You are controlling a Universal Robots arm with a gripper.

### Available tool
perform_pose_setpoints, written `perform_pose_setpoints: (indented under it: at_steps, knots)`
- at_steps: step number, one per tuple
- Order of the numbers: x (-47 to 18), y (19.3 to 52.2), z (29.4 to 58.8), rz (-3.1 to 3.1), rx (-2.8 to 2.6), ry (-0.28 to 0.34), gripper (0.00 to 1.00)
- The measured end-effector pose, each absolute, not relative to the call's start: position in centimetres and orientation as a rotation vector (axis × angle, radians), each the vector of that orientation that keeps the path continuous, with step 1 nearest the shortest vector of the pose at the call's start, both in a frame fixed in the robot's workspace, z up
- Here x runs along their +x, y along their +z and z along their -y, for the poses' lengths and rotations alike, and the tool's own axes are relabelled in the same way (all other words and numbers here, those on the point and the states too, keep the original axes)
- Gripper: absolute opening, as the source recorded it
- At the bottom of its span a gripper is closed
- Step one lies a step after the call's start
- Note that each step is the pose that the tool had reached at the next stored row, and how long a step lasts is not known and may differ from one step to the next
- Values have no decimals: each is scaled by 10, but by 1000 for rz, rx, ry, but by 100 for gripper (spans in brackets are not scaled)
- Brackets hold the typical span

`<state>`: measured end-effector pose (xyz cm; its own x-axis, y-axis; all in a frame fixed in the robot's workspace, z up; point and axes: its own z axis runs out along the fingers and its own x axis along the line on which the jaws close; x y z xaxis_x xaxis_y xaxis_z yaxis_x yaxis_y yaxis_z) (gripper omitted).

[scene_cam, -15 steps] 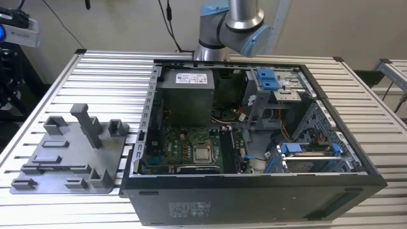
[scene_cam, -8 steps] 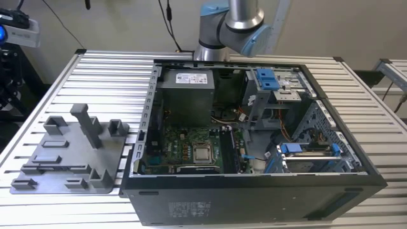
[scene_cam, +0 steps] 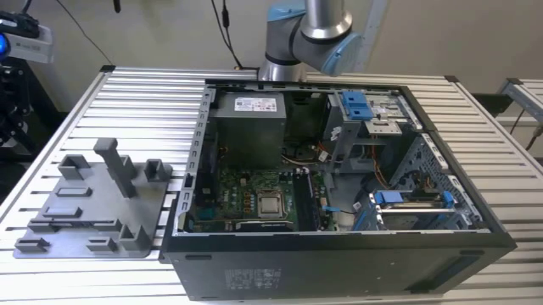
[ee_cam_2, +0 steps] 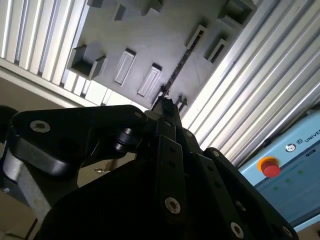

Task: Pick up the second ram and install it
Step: 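Pick up the second ram and move it above second insertion slot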

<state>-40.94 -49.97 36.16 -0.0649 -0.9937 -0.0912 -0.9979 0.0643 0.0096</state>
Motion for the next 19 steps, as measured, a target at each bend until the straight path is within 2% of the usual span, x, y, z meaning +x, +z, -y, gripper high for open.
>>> perform_pose_setpoints:
  at_steps: [2,3,5,7,8,19]
  knots:
    - [-409,362,500,-2246,-2107,107,18]
    - [-409,362,500,-2246,-2107,107,18]
    - [-409,362,500,-2246,-2108,107,30]
    - [-409,362,500,-2245,-2108,107,30]
    - [-409,362,500,-2245,-2108,107,36]
    - [-409,361,500,-2242,-2112,107,36]
